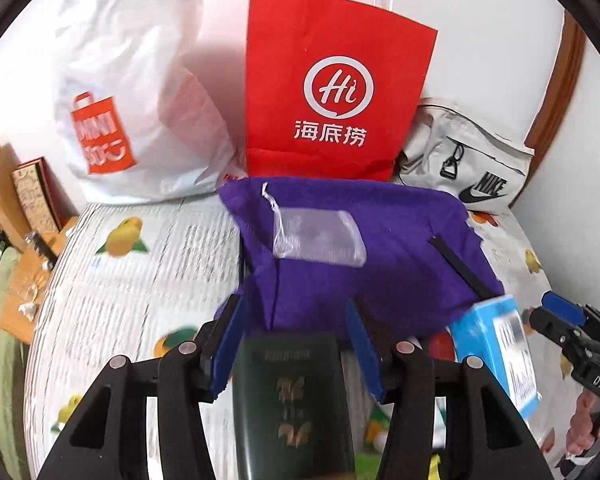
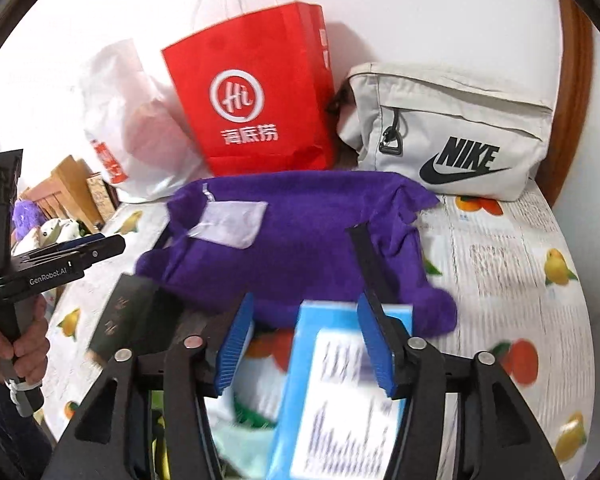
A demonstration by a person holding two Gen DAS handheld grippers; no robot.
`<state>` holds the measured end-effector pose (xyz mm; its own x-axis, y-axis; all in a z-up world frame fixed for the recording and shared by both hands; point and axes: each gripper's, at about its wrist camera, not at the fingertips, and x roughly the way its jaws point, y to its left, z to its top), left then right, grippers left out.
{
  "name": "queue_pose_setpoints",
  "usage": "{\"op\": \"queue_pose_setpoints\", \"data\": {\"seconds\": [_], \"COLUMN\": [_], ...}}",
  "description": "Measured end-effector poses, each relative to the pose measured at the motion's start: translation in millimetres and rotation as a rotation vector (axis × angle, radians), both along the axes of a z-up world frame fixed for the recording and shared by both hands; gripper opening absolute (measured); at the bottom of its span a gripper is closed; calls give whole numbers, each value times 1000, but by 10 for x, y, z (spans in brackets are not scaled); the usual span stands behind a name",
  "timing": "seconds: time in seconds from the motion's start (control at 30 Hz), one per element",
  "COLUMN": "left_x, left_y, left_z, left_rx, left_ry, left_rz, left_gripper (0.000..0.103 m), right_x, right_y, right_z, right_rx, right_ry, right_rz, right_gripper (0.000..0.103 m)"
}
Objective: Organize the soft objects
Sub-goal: 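Open the left gripper to drop the mesh bag while the right gripper releases the strap, then grasp the yellow bag with the left gripper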
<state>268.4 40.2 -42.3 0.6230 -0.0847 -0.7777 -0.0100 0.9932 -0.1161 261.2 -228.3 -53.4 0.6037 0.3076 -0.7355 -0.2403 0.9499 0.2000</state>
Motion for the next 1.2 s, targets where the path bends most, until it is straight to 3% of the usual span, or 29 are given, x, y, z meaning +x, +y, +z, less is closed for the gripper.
{"op": "queue_pose_setpoints", "data": {"seconds": [0.23, 0.33, 0.6, 0.9, 1.1, 1.17, 1.2], "left_x": [-519, -750, -1169, -1350, -1343, -1334, -1325], "left_y": [55, 51, -115, -451, -486, -487, -491], "left_z": [-5, -80, -350, -675, -828, -838, -849], "left_rx": [-4, -25, -82, -93, -154, -156, -162], "left_ry": [9, 23, 73, 128, 147, 138, 140], "left_rz": [3, -14, -78, -149, -137, -136, -138], "left_gripper": [50, 58, 61, 62, 61, 56, 43], "right_x": [-542, -778, -1295, -1630, -1725, -1745, -1746], "right_y": [147, 223, 283, 26, -117, -147, -154], "right_z": [4, -37, -359, -656, -829, -871, -883], "right_rx": [22, 14, 20, 36, 42, 59, 65], "right_ry": [18, 20, 90, 143, 166, 174, 175], "right_rz": [53, 73, 111, 60, 31, 28, 26], "right_gripper": [62, 63, 64, 64, 65, 65, 65]}}
